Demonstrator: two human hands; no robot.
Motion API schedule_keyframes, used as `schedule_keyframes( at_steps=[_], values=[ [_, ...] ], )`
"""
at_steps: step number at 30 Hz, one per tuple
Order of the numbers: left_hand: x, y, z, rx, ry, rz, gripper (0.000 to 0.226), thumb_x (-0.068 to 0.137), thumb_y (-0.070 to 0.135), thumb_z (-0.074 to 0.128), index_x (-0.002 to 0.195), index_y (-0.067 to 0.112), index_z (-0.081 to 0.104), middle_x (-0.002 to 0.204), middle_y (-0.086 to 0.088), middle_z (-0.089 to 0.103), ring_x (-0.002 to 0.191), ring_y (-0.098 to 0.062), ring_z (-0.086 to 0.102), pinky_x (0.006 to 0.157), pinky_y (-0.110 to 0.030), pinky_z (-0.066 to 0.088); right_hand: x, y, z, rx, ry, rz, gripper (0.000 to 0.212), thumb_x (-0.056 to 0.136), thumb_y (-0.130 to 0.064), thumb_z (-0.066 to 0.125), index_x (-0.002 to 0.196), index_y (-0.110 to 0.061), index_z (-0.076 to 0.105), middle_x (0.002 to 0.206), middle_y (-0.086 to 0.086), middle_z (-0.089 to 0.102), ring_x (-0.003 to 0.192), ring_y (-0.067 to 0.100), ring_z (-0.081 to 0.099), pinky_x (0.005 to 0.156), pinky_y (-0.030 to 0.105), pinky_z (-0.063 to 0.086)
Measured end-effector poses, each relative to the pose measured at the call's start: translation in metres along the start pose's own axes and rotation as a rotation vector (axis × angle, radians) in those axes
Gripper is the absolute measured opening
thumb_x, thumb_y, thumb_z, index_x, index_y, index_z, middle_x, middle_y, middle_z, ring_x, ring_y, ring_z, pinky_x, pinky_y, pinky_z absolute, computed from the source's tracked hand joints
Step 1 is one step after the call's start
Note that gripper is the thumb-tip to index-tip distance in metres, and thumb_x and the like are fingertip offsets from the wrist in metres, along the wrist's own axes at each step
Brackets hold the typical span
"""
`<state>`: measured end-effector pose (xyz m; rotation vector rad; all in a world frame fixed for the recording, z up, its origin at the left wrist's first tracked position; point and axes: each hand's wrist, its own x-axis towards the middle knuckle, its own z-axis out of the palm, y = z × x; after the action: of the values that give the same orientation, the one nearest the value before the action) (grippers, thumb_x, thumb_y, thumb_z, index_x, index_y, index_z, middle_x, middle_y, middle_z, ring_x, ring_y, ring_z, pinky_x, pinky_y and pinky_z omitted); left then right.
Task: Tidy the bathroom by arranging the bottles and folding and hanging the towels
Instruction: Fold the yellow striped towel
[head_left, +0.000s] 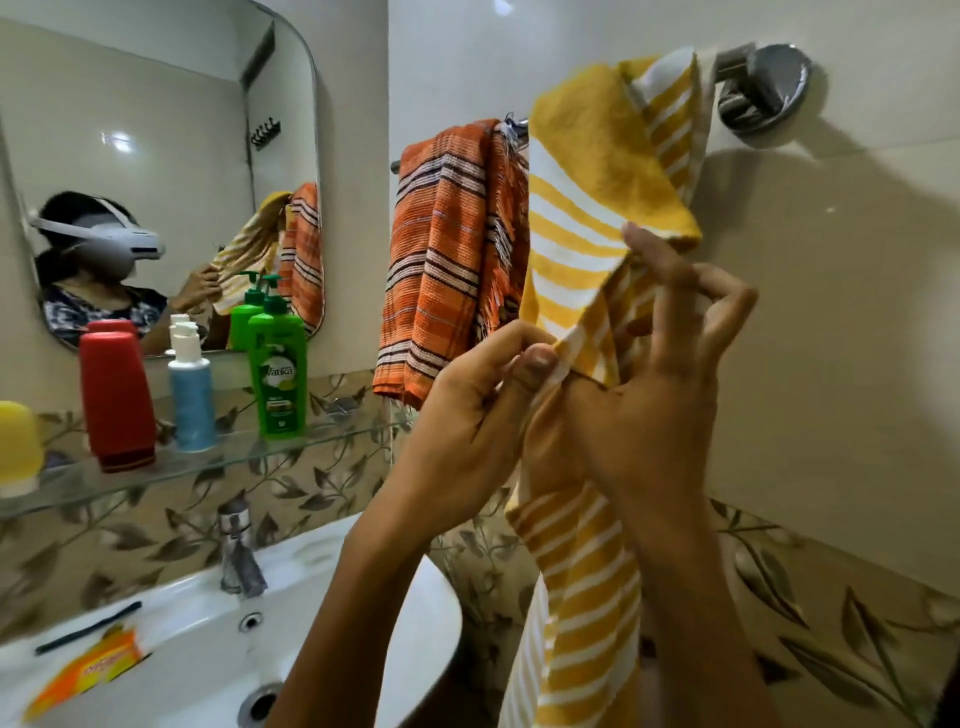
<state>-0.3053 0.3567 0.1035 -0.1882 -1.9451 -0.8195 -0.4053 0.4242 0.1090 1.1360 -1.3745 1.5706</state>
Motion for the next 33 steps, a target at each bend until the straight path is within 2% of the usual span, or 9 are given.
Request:
schedule_keyframes(
  at_steps=[4,7,10,14,16,19,24,30,33],
  values=[
    [-0.007,0.015,-0.009,-0.107,-0.09,-0.025,0.009,0.085,0.03,0.052,0.083,0.025,0.059,0.074,0.017,0.065,0.067,0.002,0.062,0.057,-0.008,0.046,-0.001,-0.011,-0.013,-0.116,-0.066,-0.021,0.054,0.068,-0.059,0.064,0.111,-0.026,0.063,0.126,0.007,0.035,0.107,0.02,0.045,0.079,0.038,0.053],
    [-0.016,0.025,-0.017,-0.137,-0.108,-0.03,0.007,0.076,0.029,0.066,0.079,0.024,0.061,0.072,0.011,0.068,0.061,-0.002,0.064,0.053,-0.013,0.05,-0.004,-0.023,-0.025,-0.183,-0.153,-0.039,0.037,0.067,-0.054,0.05,0.085,-0.023,0.057,0.125,0.006,0.038,0.111,0.021,0.041,0.087,0.044,0.046],
    [-0.024,0.034,-0.025,-0.11,-0.115,-0.031,0.014,0.072,0.029,0.072,0.074,0.02,0.063,0.069,0.003,0.065,0.057,-0.003,0.059,0.049,-0.013,0.046,-0.01,-0.032,-0.033,-0.34,-0.378,-0.059,0.016,0.074,-0.044,0.037,0.083,-0.031,0.04,0.116,0.001,0.041,0.115,0.02,0.036,0.097,0.039,0.027],
    [-0.038,0.042,-0.033,-0.065,-0.118,-0.045,0.019,0.069,0.033,0.074,0.074,0.018,0.063,0.069,-0.005,0.061,0.056,-0.015,0.056,0.046,-0.023,0.043,-0.018,-0.047,-0.045,-0.351,-0.546,-0.029,0.005,0.076,-0.035,0.038,0.077,-0.03,0.041,0.099,-0.009,0.038,0.1,0.006,0.033,0.102,0.029,0.016],
    [-0.045,0.047,-0.036,-0.058,-0.11,-0.045,0.019,0.069,0.032,0.075,0.073,0.018,0.063,0.069,-0.01,0.058,0.058,-0.022,0.054,0.045,-0.027,0.043,-0.021,-0.055,-0.053,-0.321,-0.562,-0.021,0.006,0.073,-0.025,0.045,0.068,-0.028,0.043,0.088,-0.011,0.043,0.088,0.005,0.036,0.097,0.03,0.021],
    [-0.054,0.057,-0.039,-0.077,-0.113,-0.056,0.016,0.069,0.033,0.073,0.074,0.02,0.065,0.071,-0.009,0.06,0.06,-0.023,0.055,0.046,-0.028,0.044,-0.027,-0.069,-0.065,-0.203,-0.584,0.02,0.019,0.071,-0.017,0.048,0.061,-0.026,0.036,0.072,-0.007,0.042,0.072,0.015,0.042,0.073,0.03,0.028],
    [-0.069,0.066,-0.038,-0.078,-0.069,-0.075,0.018,0.072,0.035,0.07,0.078,0.018,0.066,0.075,-0.005,0.062,0.066,-0.018,0.059,0.05,-0.026,0.047,-0.038,-0.08,-0.079,-0.152,-0.595,0.106,0.017,0.07,-0.017,0.042,0.067,-0.032,0.035,0.062,-0.006,0.046,0.054,0.013,0.04,0.046,0.025,0.027],
    [-0.087,0.069,-0.04,-0.039,-0.05,-0.124,0.019,0.076,0.036,0.069,0.079,0.018,0.065,0.073,0.004,0.064,0.06,-0.004,0.058,0.05,-0.013,0.043,-0.057,-0.092,-0.086,-0.024,-0.819,0.267,0.002,0.082,-0.03,0.042,0.083,-0.029,0.042,0.066,0.003,0.05,0.056,0.012,0.048,0.049,0.036,0.043],
    [-0.097,0.07,-0.04,-0.041,-0.05,-0.158,0.02,0.077,0.037,0.069,0.082,0.019,0.066,0.077,0.0,0.066,0.065,-0.009,0.061,0.054,-0.021,0.047,-0.063,-0.096,-0.094,-0.079,-0.922,0.285,0.016,0.074,-0.033,0.05,0.088,-0.027,0.046,0.071,0.004,0.053,0.058,0.014,0.051,0.051,0.039,0.047]
  ],
)
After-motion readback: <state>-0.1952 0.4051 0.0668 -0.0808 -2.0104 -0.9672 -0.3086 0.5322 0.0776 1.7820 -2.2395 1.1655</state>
